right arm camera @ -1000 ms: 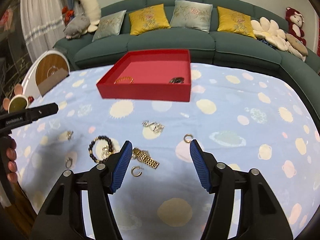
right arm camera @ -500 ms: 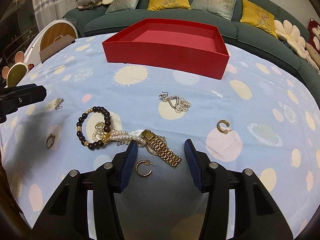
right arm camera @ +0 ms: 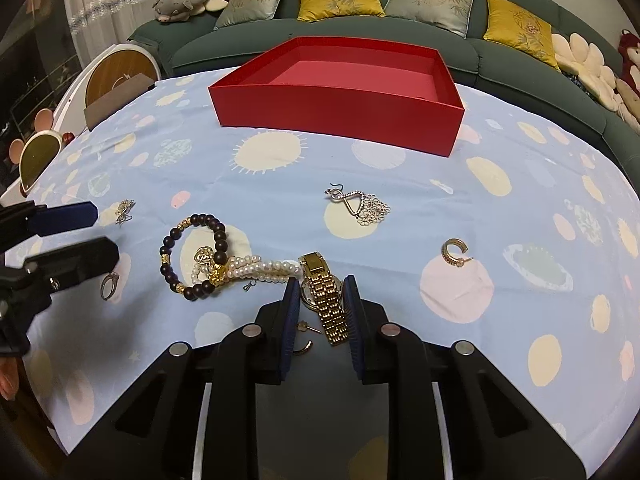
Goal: Organize jewelry
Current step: 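Grasp the black bead bracelet with the left tool while the right grasps the gold watch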
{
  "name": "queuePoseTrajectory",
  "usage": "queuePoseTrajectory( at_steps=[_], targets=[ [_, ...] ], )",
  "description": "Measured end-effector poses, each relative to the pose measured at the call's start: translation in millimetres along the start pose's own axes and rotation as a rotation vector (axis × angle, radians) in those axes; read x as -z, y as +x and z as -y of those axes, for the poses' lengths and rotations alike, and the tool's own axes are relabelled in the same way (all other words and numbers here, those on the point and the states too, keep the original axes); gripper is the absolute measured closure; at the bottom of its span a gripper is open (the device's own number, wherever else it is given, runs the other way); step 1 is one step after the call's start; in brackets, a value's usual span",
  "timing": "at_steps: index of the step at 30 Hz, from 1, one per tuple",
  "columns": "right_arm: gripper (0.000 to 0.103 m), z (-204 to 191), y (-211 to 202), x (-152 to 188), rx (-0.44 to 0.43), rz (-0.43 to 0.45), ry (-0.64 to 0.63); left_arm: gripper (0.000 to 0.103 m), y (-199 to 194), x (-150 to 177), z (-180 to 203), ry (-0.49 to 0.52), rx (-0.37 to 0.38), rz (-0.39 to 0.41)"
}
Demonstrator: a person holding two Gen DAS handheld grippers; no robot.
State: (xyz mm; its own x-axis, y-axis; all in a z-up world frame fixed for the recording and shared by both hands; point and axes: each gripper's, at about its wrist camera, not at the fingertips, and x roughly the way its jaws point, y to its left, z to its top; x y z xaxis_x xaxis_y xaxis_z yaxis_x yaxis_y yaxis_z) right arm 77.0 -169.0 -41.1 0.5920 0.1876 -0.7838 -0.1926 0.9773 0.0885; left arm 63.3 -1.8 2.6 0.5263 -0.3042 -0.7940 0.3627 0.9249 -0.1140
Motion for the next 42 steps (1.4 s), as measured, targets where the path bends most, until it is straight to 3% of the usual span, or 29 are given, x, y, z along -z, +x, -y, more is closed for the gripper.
queuePoseTrajectory(
  at_steps=[8, 15, 20, 31, 42],
  targets=[
    [0.081, 14.3, -15.5, -0.1, 0.009, 0.021, 0.061, 0.034, 25.9, 4.5, 23.2, 0.020, 0.054, -0.032],
    [0.081, 27.7, -23.3, 0.8, 0.014, 0.030, 0.100, 0.036, 26.5, 1.4, 32.6, 0.036, 0.067, 0.005],
    [0.081, 34.5, -27.0, 1.6, 0.011, 0.033, 0.124, 0.054, 36.8, 4.5, 44.9, 0.100, 0.070, -0.015],
    [0.081, 40.3, -31.7, 0.6, 0.006, 0.041, 0.151, 0.097, 47.5, 6.7, 41.4, 0.115, 0.028, -0.008],
    [0.081, 38.0, -46.2, -5.9, -0.018, 0.081, 0.154, 0.098, 11.4, 1.6, 29.5, 0.070, 0.107, 0.034]
  ],
)
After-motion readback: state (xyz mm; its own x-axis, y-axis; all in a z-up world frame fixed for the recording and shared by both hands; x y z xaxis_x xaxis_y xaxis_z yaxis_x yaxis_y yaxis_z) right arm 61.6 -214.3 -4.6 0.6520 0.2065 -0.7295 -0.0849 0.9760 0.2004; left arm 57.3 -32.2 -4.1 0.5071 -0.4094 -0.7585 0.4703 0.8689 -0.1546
